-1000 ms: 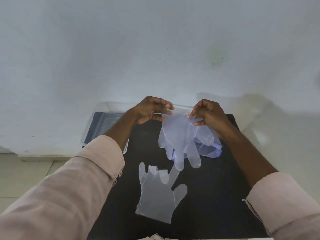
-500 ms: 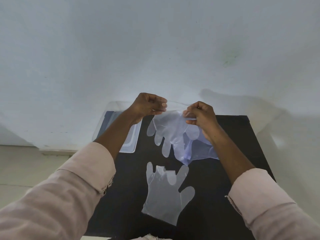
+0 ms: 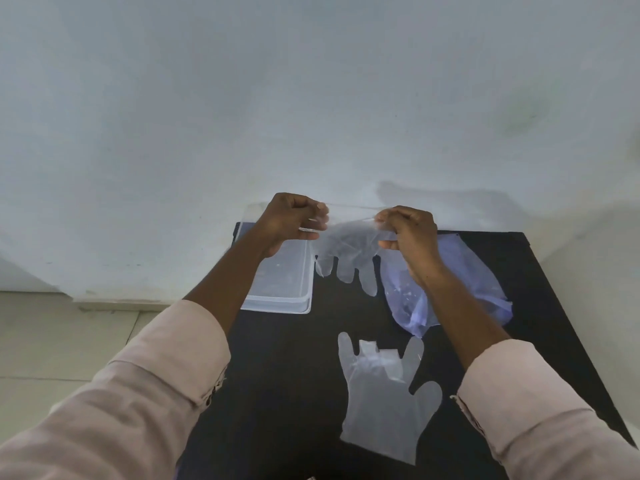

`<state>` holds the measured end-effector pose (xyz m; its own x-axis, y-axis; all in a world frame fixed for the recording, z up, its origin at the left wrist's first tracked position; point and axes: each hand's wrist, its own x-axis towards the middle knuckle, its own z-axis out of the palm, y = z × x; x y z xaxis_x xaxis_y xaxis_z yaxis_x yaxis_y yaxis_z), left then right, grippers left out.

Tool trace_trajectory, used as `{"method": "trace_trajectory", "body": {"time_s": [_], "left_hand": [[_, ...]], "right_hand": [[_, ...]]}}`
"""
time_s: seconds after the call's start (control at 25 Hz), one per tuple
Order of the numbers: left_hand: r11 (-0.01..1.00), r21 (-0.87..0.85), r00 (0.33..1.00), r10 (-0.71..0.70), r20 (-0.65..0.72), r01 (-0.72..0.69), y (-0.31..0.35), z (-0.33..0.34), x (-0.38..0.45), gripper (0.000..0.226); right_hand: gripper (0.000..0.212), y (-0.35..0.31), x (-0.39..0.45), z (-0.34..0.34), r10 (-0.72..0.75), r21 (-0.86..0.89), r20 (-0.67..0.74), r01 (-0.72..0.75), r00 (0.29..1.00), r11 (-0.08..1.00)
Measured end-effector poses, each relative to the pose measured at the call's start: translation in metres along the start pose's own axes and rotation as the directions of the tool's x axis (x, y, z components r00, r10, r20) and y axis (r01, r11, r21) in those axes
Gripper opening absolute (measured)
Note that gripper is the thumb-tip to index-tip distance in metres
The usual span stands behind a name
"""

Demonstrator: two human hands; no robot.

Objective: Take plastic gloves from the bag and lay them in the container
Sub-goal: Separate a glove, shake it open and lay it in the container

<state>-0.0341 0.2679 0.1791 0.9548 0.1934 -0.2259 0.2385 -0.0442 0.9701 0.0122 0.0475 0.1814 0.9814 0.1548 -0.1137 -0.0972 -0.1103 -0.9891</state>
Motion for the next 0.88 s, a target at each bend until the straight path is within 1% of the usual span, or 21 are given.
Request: {"method": "trace_trajectory", "body": {"time_s": [0.08, 0.16, 0.28, 0.36, 0.48, 0.56, 0.64, 0.76, 0.88], "left_hand": [[0.999, -0.029, 1.0, -0.019, 0.001, 0.019, -0.007, -0.028, 0.004, 0.017], [0.997, -0.075, 1.0, -0.013, -0.001, 0.013, -0.008, -0.049, 0.009, 0.017], [0.984, -0.175, 0.999, 0.012, -0.03, -0.017, -0.007, -0.075, 0.02, 0.011], [0.975, -0.219, 0.998, 0.025, -0.057, -0.037, -0.007, -0.087, 0.028, 0.01], [0.977, -0.206, 0.995, 0.045, -0.084, -0.061, -0.003, -0.104, 0.043, 0.011], [0.978, -0.202, 0.992, 0.031, -0.125, -0.056, 0.001, -0.115, 0.053, 0.011], [0.978, -0.204, 0.988, 0.014, -0.151, -0.045, 0.008, -0.123, 0.066, 0.01], [0.983, -0.172, 0.98, 0.032, -0.196, -0.067, 0.019, -0.133, 0.086, 0.012], [0.979, -0.127, 0.953, 0.119, -0.277, -0.159, 0.033, -0.137, 0.097, 0.014]], "right_hand": [[0.023, -0.004, 0.001, 0.031, -0.039, -0.048, -0.064, 0.036, 0.997, 0.998], [0.022, -0.008, 0.003, 0.059, -0.06, 0.005, -0.102, 0.061, 0.993, 0.998], [0.02, -0.011, 0.013, 0.097, -0.01, 0.112, -0.132, 0.025, 0.991, 0.993], [0.019, -0.013, 0.021, 0.113, 0.039, 0.144, -0.122, -0.021, 0.992, 0.989], [0.017, -0.02, 0.041, 0.131, 0.067, 0.077, -0.093, -0.06, 0.993, 0.995], [0.015, -0.026, 0.056, 0.143, 0.055, 0.003, -0.06, -0.055, 0.997, 0.999], [0.015, -0.032, 0.072, 0.154, 0.042, -0.028, -0.041, -0.043, 0.998, 0.999], [0.019, -0.039, 0.093, 0.171, -0.016, -0.064, -0.009, 0.015, 1.0, 0.998], [0.022, -0.048, 0.103, 0.182, -0.135, -0.044, -0.035, 0.133, 0.99, 0.99]]}}
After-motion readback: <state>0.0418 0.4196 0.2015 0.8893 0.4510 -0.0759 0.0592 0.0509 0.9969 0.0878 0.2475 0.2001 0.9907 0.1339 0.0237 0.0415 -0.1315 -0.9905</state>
